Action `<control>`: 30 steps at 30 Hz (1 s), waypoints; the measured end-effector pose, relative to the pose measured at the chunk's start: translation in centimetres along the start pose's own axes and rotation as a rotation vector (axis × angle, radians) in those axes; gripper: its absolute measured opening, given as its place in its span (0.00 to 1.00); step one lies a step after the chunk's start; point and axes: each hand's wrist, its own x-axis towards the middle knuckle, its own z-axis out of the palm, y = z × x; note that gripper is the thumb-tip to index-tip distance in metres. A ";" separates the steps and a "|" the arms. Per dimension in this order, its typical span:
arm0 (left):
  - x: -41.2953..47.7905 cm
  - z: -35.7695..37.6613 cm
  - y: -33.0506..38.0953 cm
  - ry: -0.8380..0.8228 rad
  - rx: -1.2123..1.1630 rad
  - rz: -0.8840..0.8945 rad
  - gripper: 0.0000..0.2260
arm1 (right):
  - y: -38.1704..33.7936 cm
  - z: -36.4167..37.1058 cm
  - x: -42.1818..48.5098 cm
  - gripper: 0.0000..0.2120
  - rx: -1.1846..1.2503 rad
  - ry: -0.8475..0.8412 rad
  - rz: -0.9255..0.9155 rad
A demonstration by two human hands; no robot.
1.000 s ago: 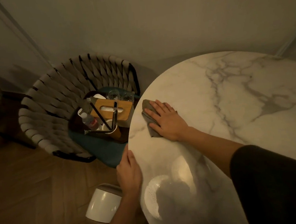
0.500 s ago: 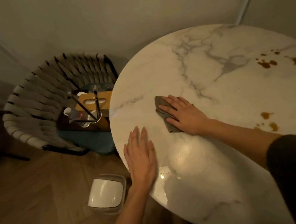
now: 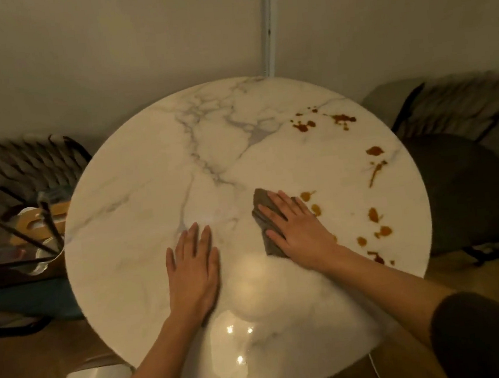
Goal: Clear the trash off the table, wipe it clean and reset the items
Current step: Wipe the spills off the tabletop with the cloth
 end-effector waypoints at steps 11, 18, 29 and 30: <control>0.1 0.6 0.6 0.022 0.029 -0.004 0.26 | 2.3 -0.1 -8.6 0.28 0.026 -0.038 -0.065; 0.2 0.9 0.5 0.011 0.040 -0.010 0.26 | 2.0 0.0 -3.9 0.29 0.001 0.081 0.301; 0.3 1.1 0.6 0.013 0.029 -0.021 0.25 | 8.1 -1.3 2.0 0.30 -0.041 0.060 0.300; 0.4 1.0 0.6 0.017 0.027 -0.025 0.25 | 7.7 -1.4 2.9 0.31 -0.032 0.057 0.329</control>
